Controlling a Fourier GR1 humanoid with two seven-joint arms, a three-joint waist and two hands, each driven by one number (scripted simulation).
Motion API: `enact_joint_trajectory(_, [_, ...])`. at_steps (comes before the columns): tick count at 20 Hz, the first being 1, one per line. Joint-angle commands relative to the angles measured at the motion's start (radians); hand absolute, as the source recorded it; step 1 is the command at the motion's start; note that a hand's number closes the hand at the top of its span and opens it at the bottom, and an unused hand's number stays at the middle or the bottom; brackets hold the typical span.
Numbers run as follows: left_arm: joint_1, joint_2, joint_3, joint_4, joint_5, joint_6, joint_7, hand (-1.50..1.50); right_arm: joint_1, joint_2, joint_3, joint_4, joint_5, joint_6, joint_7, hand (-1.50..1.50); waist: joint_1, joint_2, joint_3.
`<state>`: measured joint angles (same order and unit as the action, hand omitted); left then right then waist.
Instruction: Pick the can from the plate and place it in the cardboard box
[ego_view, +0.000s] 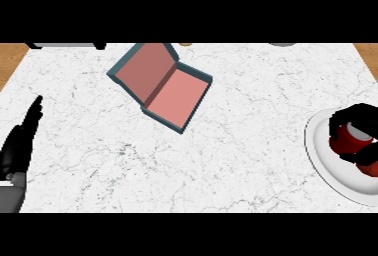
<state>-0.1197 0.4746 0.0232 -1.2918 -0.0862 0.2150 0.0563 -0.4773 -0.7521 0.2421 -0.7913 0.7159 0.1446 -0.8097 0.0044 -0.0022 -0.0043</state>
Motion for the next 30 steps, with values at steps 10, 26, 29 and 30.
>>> enact_joint_trajectory(10, [-0.017,-0.042,-0.001,0.020,-0.033,0.005,-0.003,0.00,-0.309,0.291,-0.058,0.041,0.115,-0.145,0.512,1.50,0.005,0.005,0.004])
enact_joint_trajectory(26, [0.048,-0.014,0.049,-0.065,-0.015,-0.069,0.021,0.00,-0.444,0.412,-0.141,-0.252,-0.019,-0.034,0.530,1.50,0.006,0.001,0.004])
enact_joint_trajectory(29, [0.037,-0.062,0.033,-0.021,-0.056,-0.016,-0.025,0.00,-0.495,0.483,-0.140,-0.279,-0.051,0.027,0.609,1.50,0.002,0.001,0.004])
enact_joint_trajectory(30, [-0.010,-0.033,0.054,0.025,-0.041,-0.044,-0.030,0.00,-0.536,0.547,-0.147,-0.255,-0.061,0.006,0.664,1.50,0.003,0.003,0.004])
